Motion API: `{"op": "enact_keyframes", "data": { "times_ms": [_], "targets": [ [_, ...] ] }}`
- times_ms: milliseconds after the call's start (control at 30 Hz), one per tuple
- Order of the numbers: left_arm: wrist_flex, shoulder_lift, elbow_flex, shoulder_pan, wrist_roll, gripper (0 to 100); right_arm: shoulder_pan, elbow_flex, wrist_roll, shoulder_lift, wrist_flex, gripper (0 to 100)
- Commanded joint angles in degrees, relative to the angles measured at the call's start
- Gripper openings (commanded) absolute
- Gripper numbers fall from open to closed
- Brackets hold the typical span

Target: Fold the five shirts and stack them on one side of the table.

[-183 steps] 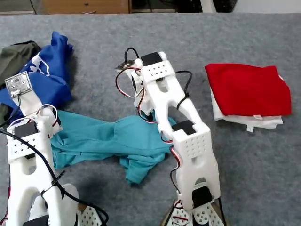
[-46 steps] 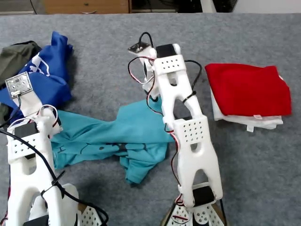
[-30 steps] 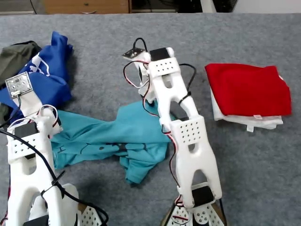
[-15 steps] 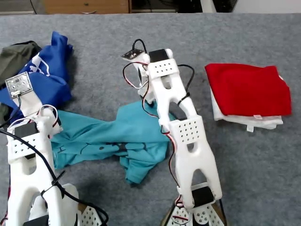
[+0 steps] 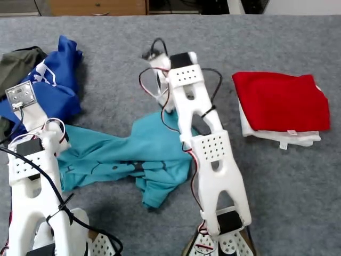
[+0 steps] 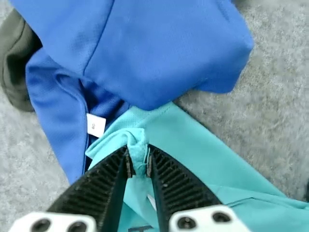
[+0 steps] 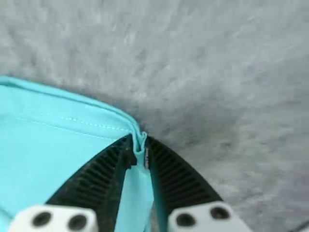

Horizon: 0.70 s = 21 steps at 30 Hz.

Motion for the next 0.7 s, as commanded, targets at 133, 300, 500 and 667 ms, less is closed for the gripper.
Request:
{"op": "enact_keyframes", "data": {
  "times_ms": [133,300,500,667],
  "targets": [
    [16.7,-0.57,-27.96,2.64,0.44,2,0.22,-10.95,-1.49,-22.29,1.49,0.5],
    [35.6,-1.01,-51.52,3.96,0.79,2,1.1,-9.8,-4.48,-50.07,1.41,0.5],
    [51.69,-0.92,-82.64,4.84,5.01,2,1.45,-4.88,-4.57,-75.47,-3.69,0.5],
    [55.56,-1.01,-101.45,4.22,8.09,2,1.45,0.75,-4.57,-87.6,-15.21,0.3]
  ]
}}
